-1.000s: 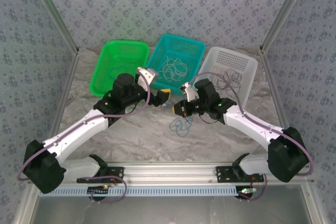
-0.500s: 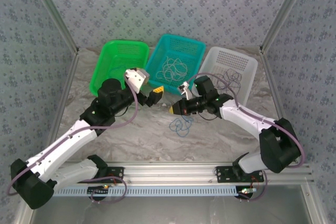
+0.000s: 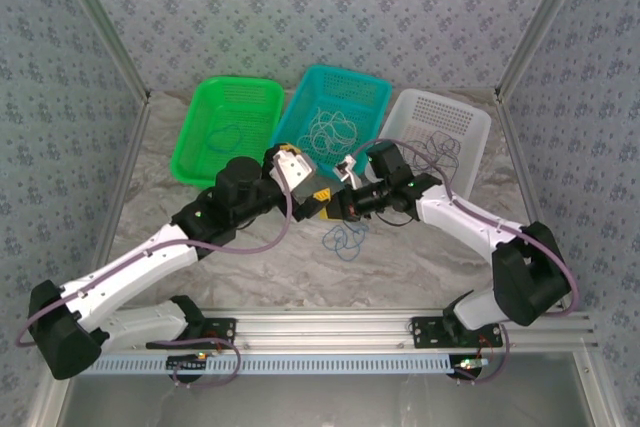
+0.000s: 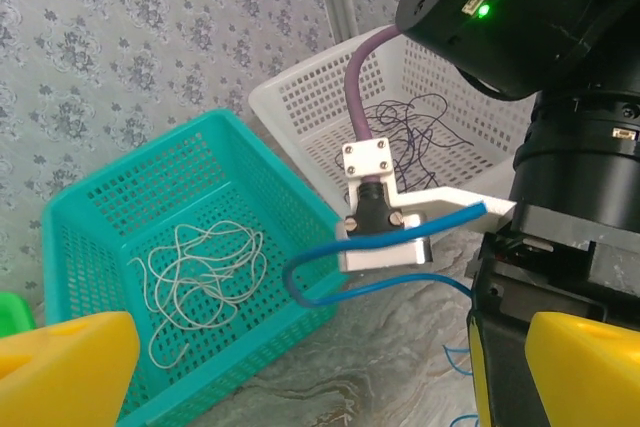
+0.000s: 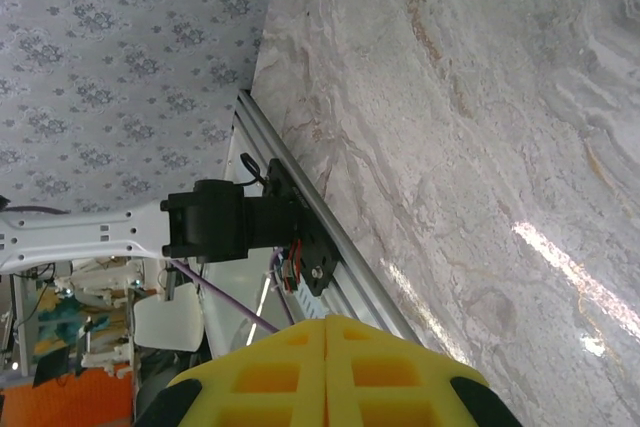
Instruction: Untangle the cables
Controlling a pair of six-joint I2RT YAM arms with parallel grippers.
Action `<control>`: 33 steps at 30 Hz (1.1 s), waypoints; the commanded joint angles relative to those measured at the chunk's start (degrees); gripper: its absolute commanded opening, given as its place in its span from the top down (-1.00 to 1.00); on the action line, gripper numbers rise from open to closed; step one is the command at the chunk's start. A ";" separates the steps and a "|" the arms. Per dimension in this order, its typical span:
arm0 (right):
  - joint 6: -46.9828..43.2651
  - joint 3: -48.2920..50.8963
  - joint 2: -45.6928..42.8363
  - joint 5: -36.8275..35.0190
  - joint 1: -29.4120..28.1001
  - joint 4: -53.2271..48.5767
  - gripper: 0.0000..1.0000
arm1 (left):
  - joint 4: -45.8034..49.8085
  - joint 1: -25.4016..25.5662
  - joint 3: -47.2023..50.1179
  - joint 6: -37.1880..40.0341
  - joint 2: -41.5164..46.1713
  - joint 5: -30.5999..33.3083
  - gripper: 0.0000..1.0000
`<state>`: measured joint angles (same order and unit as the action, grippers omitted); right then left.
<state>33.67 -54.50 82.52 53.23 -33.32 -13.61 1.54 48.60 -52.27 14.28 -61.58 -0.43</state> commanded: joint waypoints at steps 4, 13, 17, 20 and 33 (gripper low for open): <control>-2.00 -2.72 1.62 1.89 -1.47 -4.64 1.00 | -2.78 2.06 -3.54 5.25 -1.36 5.44 -0.99; -2.47 -2.90 1.90 2.92 -2.32 -4.59 1.00 | -2.59 2.91 -5.83 8.65 -4.06 5.35 -0.79; -2.46 -3.20 1.76 3.70 -2.85 -4.49 1.00 | -2.13 2.91 -6.93 8.75 -6.02 4.36 -0.42; -2.84 -3.18 1.40 3.64 -3.15 -5.09 1.00 | -3.44 2.52 -6.96 7.88 -6.61 3.88 0.06; -4.82 0.04 -3.04 -3.50 -4.88 -1.69 1.00 | -7.20 -5.83 -7.57 -11.23 -6.39 -3.54 1.00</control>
<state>30.79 -55.11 81.78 52.40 -37.04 -16.78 -1.48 44.40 -58.43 11.00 -68.69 -0.45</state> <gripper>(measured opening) 0.084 0.068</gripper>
